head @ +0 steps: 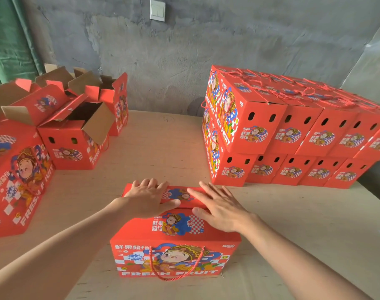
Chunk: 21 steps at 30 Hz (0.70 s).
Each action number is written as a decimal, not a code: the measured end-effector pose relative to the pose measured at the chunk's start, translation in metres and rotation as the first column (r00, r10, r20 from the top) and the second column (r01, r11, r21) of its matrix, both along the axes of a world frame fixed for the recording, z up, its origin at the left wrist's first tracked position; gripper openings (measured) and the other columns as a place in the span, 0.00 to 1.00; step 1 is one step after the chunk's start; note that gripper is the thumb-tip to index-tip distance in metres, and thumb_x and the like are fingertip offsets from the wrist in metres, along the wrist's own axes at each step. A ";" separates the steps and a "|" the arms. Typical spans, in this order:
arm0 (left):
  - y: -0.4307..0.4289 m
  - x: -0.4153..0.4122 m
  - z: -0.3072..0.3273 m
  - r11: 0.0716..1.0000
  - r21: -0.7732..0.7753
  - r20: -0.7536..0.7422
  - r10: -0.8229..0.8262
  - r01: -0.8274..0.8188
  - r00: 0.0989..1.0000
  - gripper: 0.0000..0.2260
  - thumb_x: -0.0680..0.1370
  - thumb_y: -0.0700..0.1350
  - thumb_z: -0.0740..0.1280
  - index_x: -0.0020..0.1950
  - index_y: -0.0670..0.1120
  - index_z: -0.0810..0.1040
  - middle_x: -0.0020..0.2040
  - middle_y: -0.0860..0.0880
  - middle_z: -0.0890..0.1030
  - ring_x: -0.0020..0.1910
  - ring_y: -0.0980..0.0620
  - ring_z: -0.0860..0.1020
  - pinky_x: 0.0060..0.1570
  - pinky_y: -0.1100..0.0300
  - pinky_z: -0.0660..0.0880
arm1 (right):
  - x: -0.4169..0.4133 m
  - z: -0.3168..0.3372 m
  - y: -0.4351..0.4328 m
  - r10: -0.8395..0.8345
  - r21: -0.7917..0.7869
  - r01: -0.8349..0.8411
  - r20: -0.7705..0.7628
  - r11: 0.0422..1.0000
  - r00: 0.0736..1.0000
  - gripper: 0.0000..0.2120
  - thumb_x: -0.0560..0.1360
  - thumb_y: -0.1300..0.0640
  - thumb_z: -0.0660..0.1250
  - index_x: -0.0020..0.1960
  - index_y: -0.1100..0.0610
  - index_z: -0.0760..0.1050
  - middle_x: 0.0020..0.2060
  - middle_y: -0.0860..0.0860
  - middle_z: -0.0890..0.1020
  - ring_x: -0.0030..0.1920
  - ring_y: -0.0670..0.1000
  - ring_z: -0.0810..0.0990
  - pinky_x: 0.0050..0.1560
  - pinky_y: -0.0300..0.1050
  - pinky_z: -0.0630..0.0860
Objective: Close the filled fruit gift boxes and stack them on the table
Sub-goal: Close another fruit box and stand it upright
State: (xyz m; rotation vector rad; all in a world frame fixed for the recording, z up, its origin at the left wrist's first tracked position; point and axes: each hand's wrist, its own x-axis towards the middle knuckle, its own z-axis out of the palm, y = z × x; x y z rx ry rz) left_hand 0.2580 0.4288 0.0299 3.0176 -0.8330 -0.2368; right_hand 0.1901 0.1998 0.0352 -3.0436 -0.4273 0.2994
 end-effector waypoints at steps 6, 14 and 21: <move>0.001 -0.002 -0.019 0.997 -0.071 0.022 -0.011 0.013 1.000 0.33 0.75 0.67 0.37 0.77 0.54 0.41 0.78 0.52 0.49 0.77 0.49 0.42 0.71 0.41 0.36 | -0.003 -0.011 -0.002 -0.005 0.064 0.008 -0.038 0.998 0.999 0.23 0.80 0.38 0.42 0.69 0.30 0.34 0.75 0.45 0.33 0.73 0.50 0.29 0.72 0.54 0.31; 0.001 -0.002 -0.017 0.994 -0.107 -0.021 -0.006 0.003 1.000 0.29 0.80 0.62 0.43 0.77 0.52 0.40 0.78 0.52 0.40 0.75 0.52 0.35 0.72 0.46 0.34 | 0.001 -0.012 -0.005 0.006 0.177 -0.003 -0.019 0.984 1.000 0.20 0.82 0.42 0.46 0.69 0.28 0.41 0.76 0.44 0.38 0.75 0.47 0.33 0.72 0.50 0.33; 0.008 -0.074 -0.032 0.998 -0.069 0.107 -0.001 0.009 0.994 0.37 0.68 0.67 0.22 0.71 0.48 0.30 0.71 0.52 0.29 0.67 0.49 0.23 0.65 0.51 0.23 | -0.003 -0.024 -0.034 -0.029 0.356 -0.015 0.117 0.934 0.993 0.20 0.81 0.47 0.56 0.71 0.36 0.60 0.76 0.44 0.52 0.76 0.46 0.44 0.72 0.39 0.40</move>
